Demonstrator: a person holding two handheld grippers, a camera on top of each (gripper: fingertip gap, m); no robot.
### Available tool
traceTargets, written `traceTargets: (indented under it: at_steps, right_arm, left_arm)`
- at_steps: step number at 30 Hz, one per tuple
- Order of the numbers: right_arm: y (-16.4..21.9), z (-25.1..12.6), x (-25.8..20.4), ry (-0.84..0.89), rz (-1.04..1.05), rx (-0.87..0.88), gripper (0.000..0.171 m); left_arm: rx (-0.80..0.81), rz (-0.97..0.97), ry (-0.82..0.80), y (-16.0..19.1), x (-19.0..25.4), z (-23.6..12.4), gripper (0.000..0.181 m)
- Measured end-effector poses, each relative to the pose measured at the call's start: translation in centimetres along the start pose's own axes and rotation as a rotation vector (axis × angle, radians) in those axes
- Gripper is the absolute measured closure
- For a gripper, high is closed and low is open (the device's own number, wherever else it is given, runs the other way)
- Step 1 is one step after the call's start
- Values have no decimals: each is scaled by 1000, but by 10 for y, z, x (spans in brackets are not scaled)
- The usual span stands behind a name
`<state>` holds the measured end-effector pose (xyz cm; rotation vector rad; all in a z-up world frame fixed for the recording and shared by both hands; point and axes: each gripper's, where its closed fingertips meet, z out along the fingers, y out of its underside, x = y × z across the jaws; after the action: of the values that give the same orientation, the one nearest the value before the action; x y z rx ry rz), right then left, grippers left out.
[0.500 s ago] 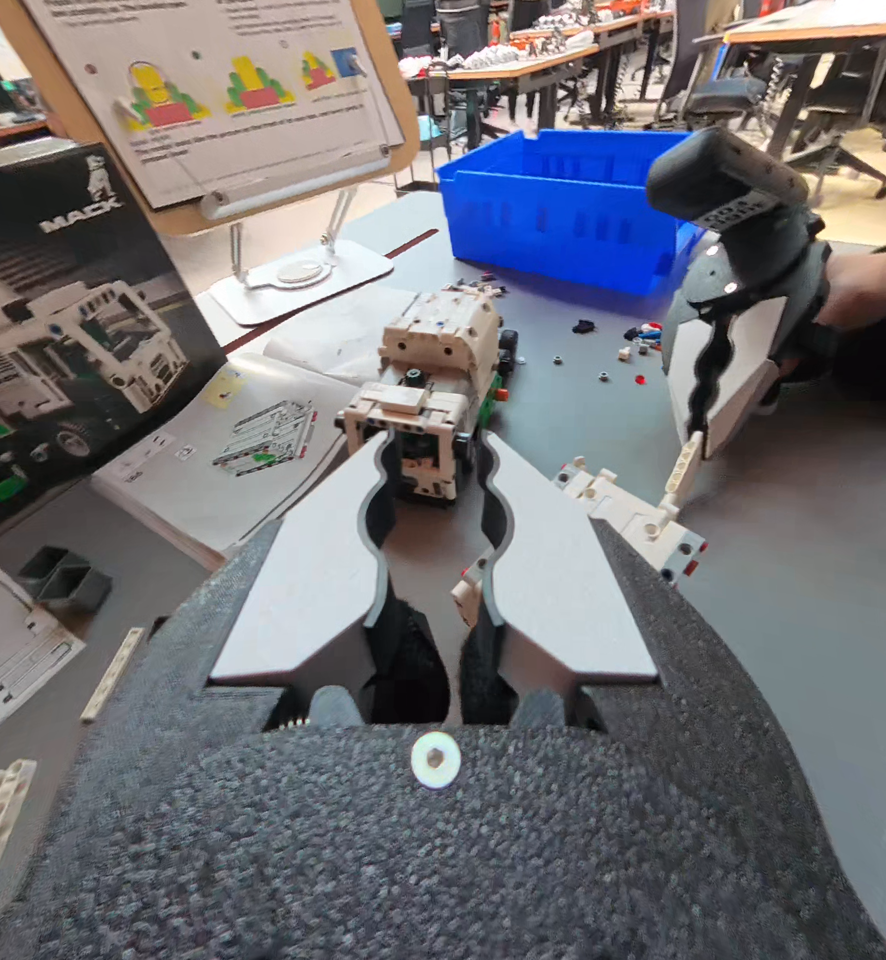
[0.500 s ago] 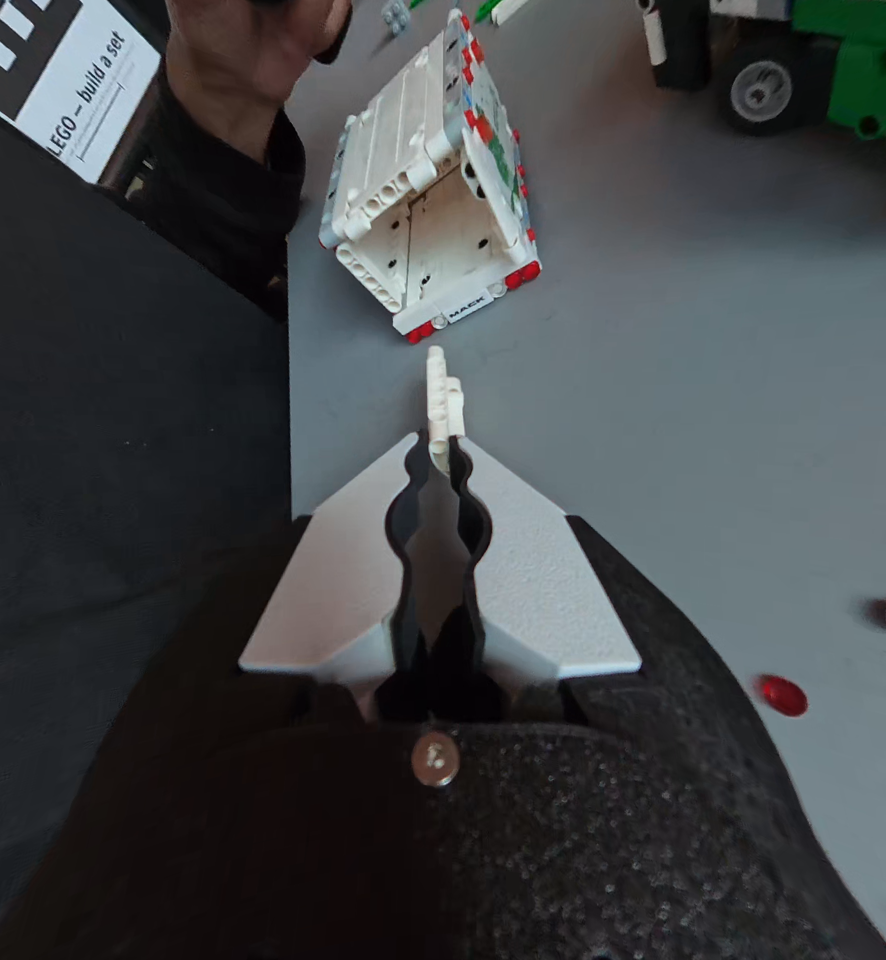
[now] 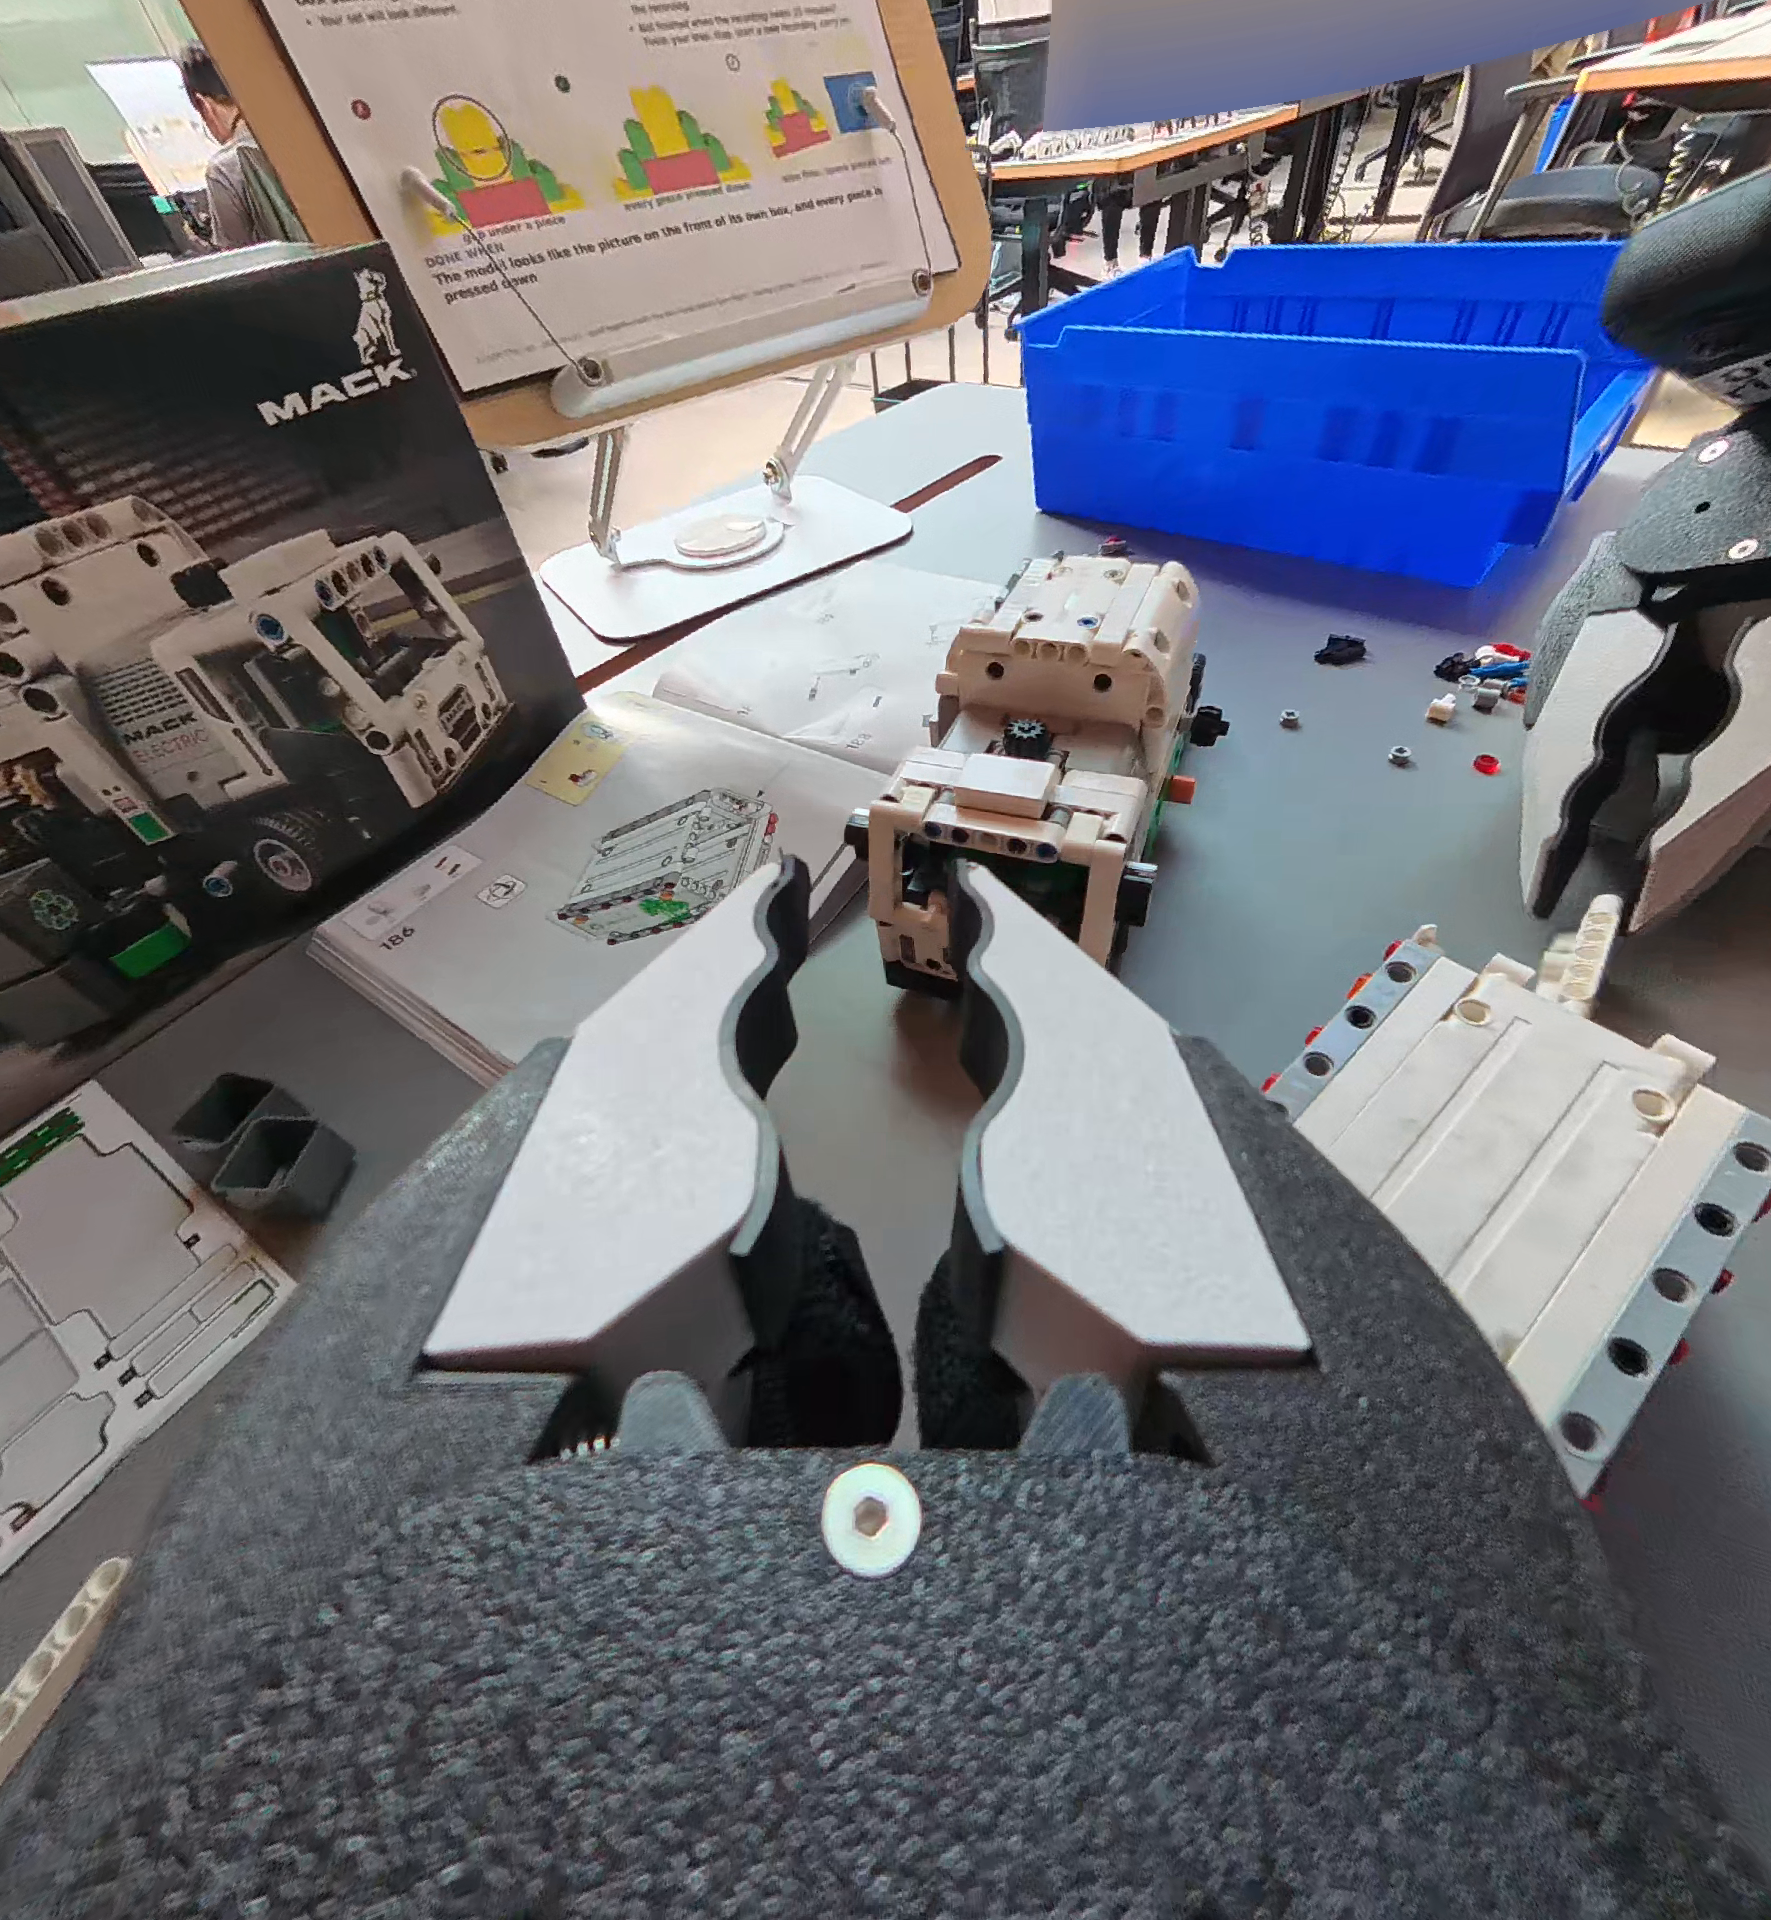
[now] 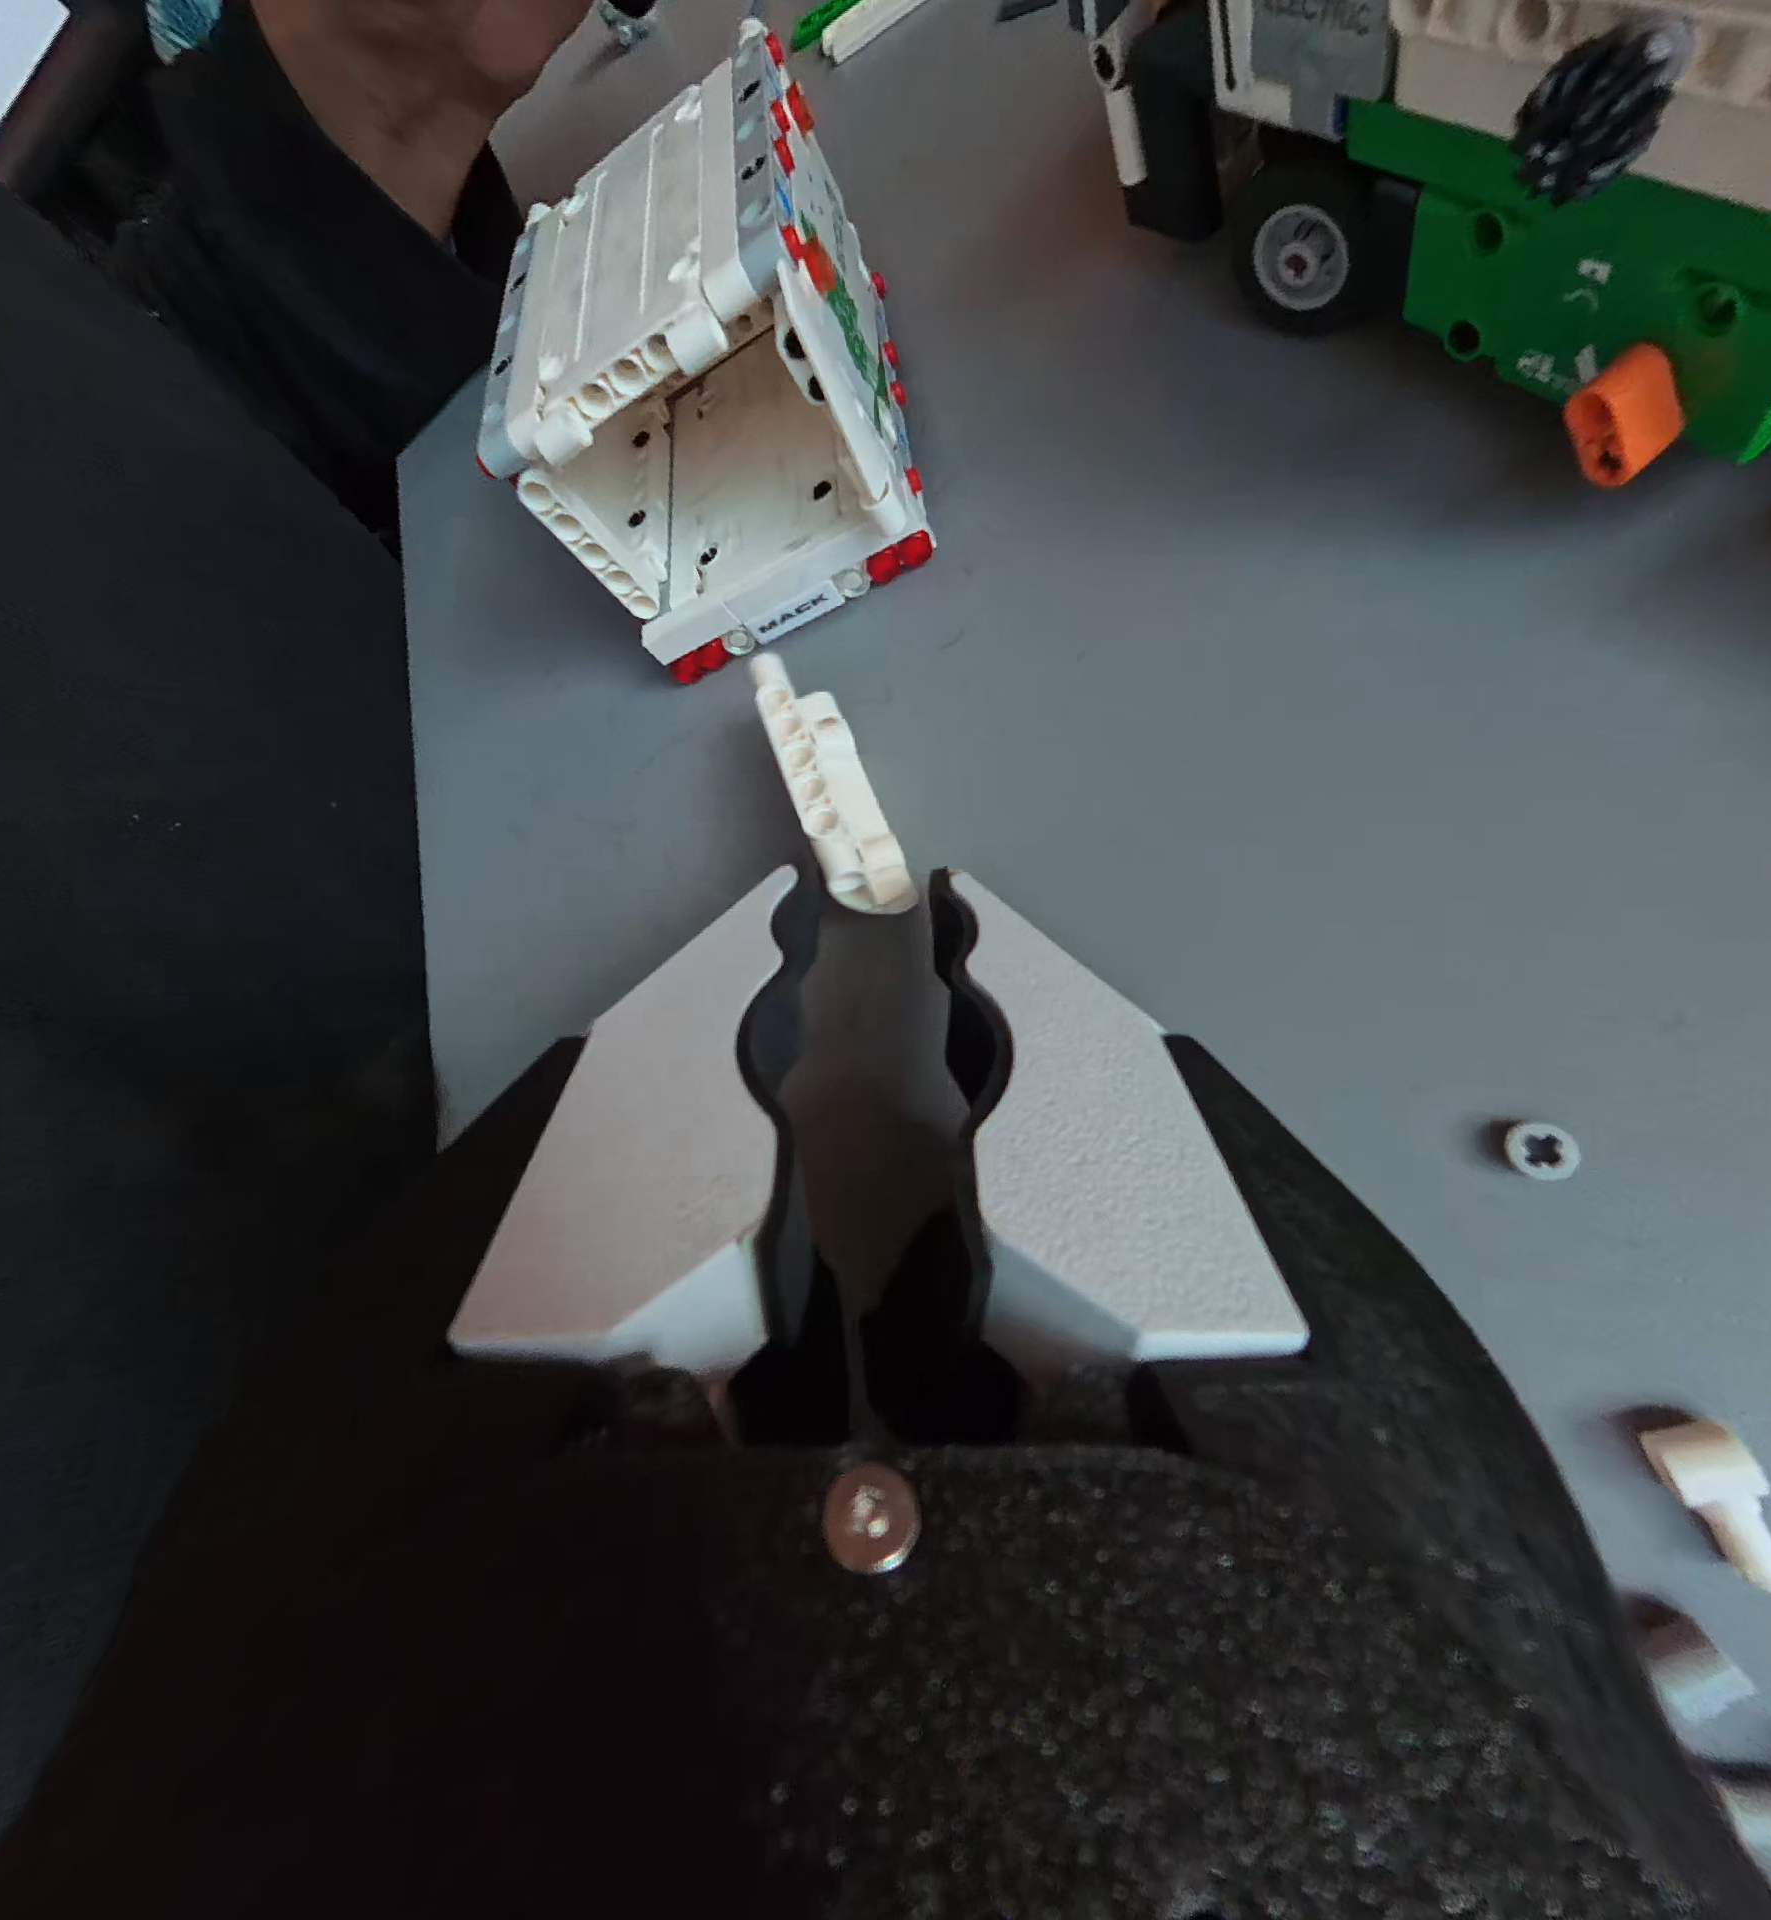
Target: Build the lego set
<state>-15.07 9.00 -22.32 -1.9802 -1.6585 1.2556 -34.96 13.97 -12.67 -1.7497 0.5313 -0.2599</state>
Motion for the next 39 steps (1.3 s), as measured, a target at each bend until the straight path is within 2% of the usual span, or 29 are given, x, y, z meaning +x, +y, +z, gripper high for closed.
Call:
traceTargets:
  at_steps: [1, 4, 6, 10, 12, 14, 18, 21, 25, 31, 33, 35, 36, 39]
  right_arm:
    - [0, -6, 4, 29, -4, 4, 149]
    - [-6, -40, 26, 184, 5, 55, 145]
    - [-12, -72, 56, 373, 18, 138, 146]
    - [2, -123, 112, 739, 53, 156, 146]
    - [12, -135, 133, 863, 74, 124, 146]
    - [15, -137, 144, 910, 112, 126, 148]
    - [16, -122, 145, 834, 157, 138, 153]
    - [18, -119, 146, 846, 106, 99, 155]
    - [20, -113, 149, 872, 67, 45, 166]
    - [18, -110, 142, 822, 87, 49, 168]
    - [-1, -99, 116, 703, 31, 109, 168]
    - [-14, -61, 54, 371, -89, 93, 168]
    - [-13, -44, 29, 271, -152, 48, 168]
    - [1, -14, 15, 265, -254, -104, 168]
  left_arm:
    - [6, -6, 3, 0, -1, 0, 158]
    - [30, -27, 7, 0, -3, -2, 158]
    - [32, -38, 14, 2, -3, -1, 158]
    - [1, 12, 1, 7, -2, 1, 158]
    - [-4, 40, 4, 7, 2, 2, 158]
    - [-9, 55, 10, 8, 5, 3, 158]
    - [-20, 58, 15, 10, 6, 3, 158]
    - [-13, 46, 24, 9, 6, 3, 158]
    - [-4, 36, 35, 7, 7, 3, 158]
    - [-2, 34, 39, 7, 8, 2, 158]
    - [0, 33, 38, 6, 8, 2, 158]
    - [3, 28, 39, 6, 7, 2, 158]
    - [6, 25, 40, 5, 8, 2, 158]
    - [3, 19, 49, 6, 9, 2, 158]
